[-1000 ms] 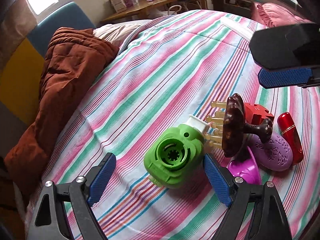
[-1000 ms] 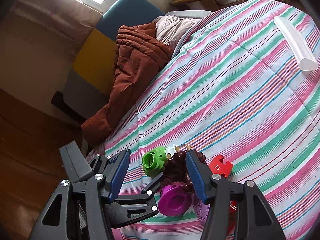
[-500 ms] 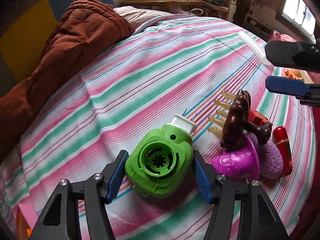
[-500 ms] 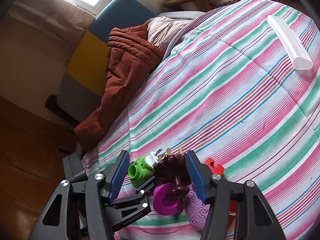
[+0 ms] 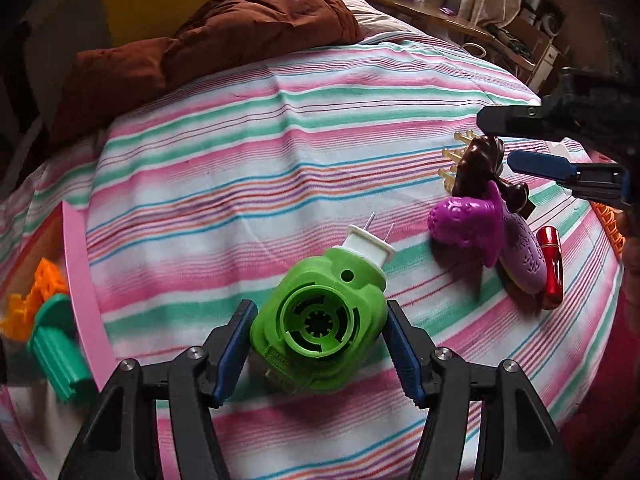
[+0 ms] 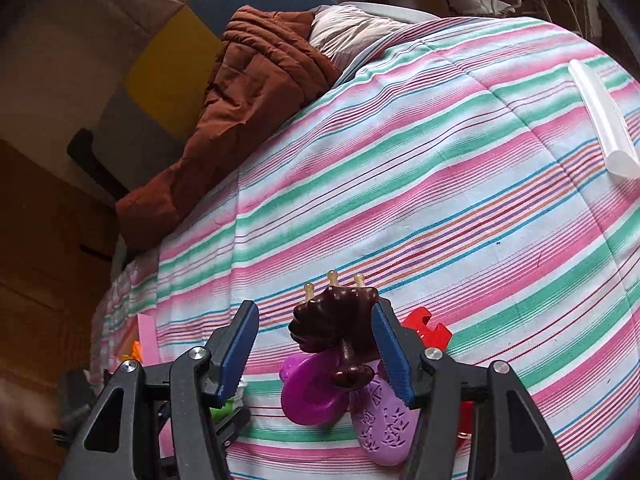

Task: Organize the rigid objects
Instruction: 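Grasp the lime-green spool piece with the left gripper while the right grasps the brown comb piece, then carry the lime-green piece into the white tray and open the left gripper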

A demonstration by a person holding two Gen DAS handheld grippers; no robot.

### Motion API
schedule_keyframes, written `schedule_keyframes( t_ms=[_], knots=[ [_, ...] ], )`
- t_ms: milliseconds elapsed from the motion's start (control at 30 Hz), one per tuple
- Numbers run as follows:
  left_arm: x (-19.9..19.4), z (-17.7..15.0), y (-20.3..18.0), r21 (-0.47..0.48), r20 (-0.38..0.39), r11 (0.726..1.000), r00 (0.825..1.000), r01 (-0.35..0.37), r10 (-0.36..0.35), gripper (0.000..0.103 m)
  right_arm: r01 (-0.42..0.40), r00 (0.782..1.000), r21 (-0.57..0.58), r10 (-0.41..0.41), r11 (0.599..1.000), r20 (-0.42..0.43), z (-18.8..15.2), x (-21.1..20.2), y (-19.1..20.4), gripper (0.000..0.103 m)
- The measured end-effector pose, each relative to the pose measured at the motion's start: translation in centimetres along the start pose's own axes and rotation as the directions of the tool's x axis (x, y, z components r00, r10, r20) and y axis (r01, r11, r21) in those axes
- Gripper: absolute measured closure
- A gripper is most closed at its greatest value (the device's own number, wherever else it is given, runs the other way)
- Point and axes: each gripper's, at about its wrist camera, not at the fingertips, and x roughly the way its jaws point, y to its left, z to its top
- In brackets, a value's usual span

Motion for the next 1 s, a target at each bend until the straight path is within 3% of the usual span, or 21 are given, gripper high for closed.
schedule_keyframes(
  t_ms=[67,200,433,500,633,1000],
  knots=[
    [-0.7,-1.1,0.2,-0.021,0.007,1.000,1.000,-0.002,0.002,0.039,0.059,0.998,-0.042,-0.060,0.997,-0.008,-0.2,0.5,0.4,0.031],
    [-1.4,-2.5,-0.2,-0.043,0.029,0.999,1.000,-0.003,0.005,0.039,0.146,0.989,-0.116,-0.147,0.982,0.000,-0.1,1.4,0.9,0.030],
    [-2.1,-3.8,-0.6,-0.030,0.051,0.999,0.998,-0.019,0.021,0.039,0.149,0.985,-0.127,-0.159,0.981,-0.070,0.5,4.0,0.4,0.030],
    [-2.3,-4.0,-0.4,-0.048,0.055,0.999,0.998,-0.007,0.010,0.039,0.160,0.983,-0.149,-0.172,0.976,-0.071,0.4,4.4,0.7,0.037],
    [-2.9,-4.6,0.4,-0.086,0.065,0.996,0.998,0.012,-0.006,0.039,0.165,0.982,-0.198,-0.180,0.966,-0.062,-0.1,4.4,1.1,0.039],
    [-7.2,-7.1,2.5,-0.120,0.167,0.991,0.985,0.063,-0.042,0.039,0.130,0.987,-0.125,-0.140,0.984,-0.074,0.0,4.2,0.9,0.039]
  ],
)
